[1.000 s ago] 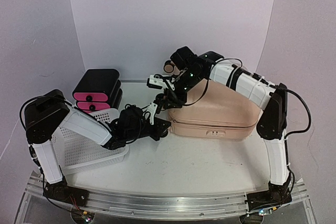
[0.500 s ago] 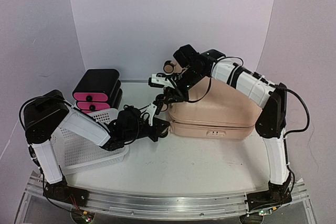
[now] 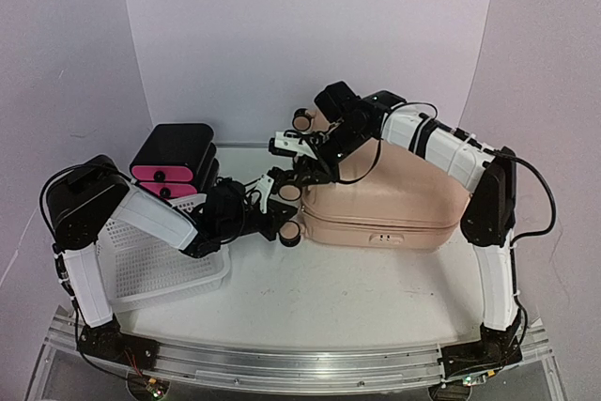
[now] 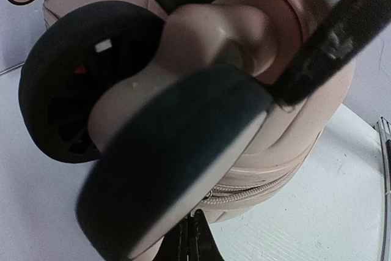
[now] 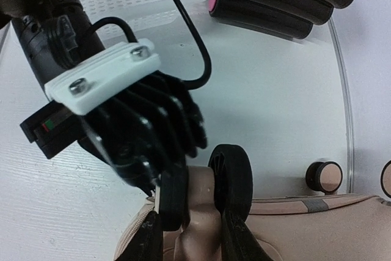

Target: Open, take out, and arrange the luggage

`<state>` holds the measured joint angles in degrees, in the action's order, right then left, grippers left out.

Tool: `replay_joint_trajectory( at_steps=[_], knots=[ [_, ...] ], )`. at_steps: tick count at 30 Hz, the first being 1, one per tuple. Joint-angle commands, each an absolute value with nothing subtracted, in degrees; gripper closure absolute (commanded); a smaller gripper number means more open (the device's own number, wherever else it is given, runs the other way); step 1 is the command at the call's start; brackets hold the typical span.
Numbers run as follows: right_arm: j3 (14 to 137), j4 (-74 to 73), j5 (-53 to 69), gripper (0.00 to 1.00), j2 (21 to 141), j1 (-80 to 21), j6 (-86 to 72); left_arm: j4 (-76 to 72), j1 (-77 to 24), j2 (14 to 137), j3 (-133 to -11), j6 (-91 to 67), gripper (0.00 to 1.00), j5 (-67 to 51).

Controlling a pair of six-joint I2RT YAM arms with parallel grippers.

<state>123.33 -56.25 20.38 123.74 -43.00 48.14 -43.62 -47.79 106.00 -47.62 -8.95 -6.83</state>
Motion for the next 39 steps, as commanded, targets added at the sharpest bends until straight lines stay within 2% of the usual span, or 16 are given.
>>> replay_joint_trajectory(
  at_steps=[1,9,12,14,17,21,32,39],
  knots=[
    [117.0,-72.7,22.2,0.72,123.2,-42.1,45.5,-50.3,-40.6,108.3,-52.4,-7.0,1.0,-6.0],
    [114.4,-72.5,21.3,0.67,119.7,-41.7,43.0,-50.9,-38.6,111.9,-56.8,2.3,1.0,-16.9],
    [115.4,-69.7,18.8,0.54,117.8,-41.9,36.2,-50.7,-38.6,112.1,-57.3,2.1,1.0,-19.0],
    [114.1,-65.0,17.0,0.37,114.8,-42.3,31.6,-50.9,-38.7,111.9,-56.8,-0.8,1.0,-19.9],
    [110.6,-58.5,16.5,0.2,111.1,-43.1,30.7,-51.5,-38.7,112.5,-56.3,-3.8,1.0,-20.4],
    [114.2,-57.3,14.4,0.03,113.2,-43.2,32.9,-52.2,-39.2,113.3,-56.0,-5.8,1.0,-21.4],
    [126.0,-61.1,13.5,0.02,124.3,-43.6,36.9,-52.6,-39.6,113.0,-54.8,-5.7,1.0,-19.6],
    [134.5,-62.5,8.6,0.02,131.2,-43.8,38.4,-52.5,-39.6,112.8,-54.5,-6.1,1.0,-20.0]
  ],
)
